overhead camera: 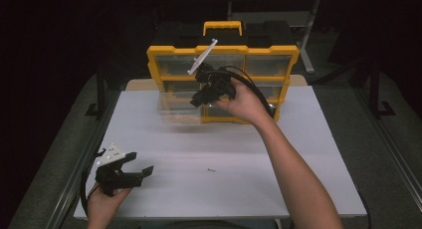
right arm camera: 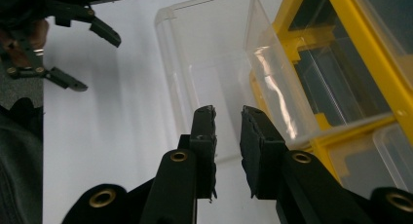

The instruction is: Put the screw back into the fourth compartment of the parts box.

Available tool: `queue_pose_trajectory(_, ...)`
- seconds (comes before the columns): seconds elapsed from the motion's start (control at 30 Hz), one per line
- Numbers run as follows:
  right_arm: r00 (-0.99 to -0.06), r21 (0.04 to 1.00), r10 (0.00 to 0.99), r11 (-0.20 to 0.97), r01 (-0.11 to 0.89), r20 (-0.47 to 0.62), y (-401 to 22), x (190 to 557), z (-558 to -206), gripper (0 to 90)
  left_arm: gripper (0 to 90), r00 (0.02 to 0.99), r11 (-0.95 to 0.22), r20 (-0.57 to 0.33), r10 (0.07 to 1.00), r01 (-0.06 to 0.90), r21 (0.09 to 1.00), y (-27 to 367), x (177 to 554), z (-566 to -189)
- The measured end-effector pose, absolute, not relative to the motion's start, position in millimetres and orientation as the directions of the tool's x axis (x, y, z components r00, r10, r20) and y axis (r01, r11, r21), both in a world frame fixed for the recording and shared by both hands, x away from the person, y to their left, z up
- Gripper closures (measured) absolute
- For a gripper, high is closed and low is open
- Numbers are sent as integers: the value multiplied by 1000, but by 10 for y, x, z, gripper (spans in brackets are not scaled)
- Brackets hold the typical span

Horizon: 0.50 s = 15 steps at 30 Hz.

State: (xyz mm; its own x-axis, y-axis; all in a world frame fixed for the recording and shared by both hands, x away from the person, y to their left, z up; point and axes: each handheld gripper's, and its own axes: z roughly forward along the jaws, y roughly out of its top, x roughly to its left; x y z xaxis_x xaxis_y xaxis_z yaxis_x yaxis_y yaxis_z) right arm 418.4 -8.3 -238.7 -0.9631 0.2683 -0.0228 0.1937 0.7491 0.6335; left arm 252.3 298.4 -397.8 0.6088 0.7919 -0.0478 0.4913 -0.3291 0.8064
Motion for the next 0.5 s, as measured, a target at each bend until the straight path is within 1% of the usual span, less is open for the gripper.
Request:
queue_pose_trajectory(0.1,-962,639,271,745,192,-27,-172,4125,-2350,728,187,607,-326,-49,793,491,808,2969,2521,-3980)
queue_pose_trajectory(0.13,-960,648,279,736,199,-22,-258,4064,-2330,707,187,606,-326,-51,794,495,805,2958,2519,-3981)
queue_pose_trajectory(0.17,-960,648,279,736,199,-22,-258,4064,-2330,707,187,606,-326,-51,794,495,805,2958,2519,-3981)
queue_pose_trajectory(0.23,-958,650,285,733,202,-24,-377,3984,-2349,666,187,606,-323,-52,794,492,809,2949,2523,-3985)
queue_pose_trajectory(0.33,-957,648,291,733,209,-20,-453,3939,-2401,648,187,616,-343,-40,787,491,800,2954,2531,-3987)
queue_pose_trajectory(0.43,-951,652,308,722,231,-4,-583,3844,-2560,592,187,597,-305,-72,799,505,807,2922,2526,-4002)
queue_pose_trajectory(0.47,-951,653,308,720,234,0,-610,3825,-2613,587,186,607,-324,-54,793,495,806,2927,2535,-3998)
queue_pose_trajectory(0.5,-951,653,308,720,234,0,-610,3825,-2613,587,186,607,-324,-54,793,495,806,2927,2535,-3998)
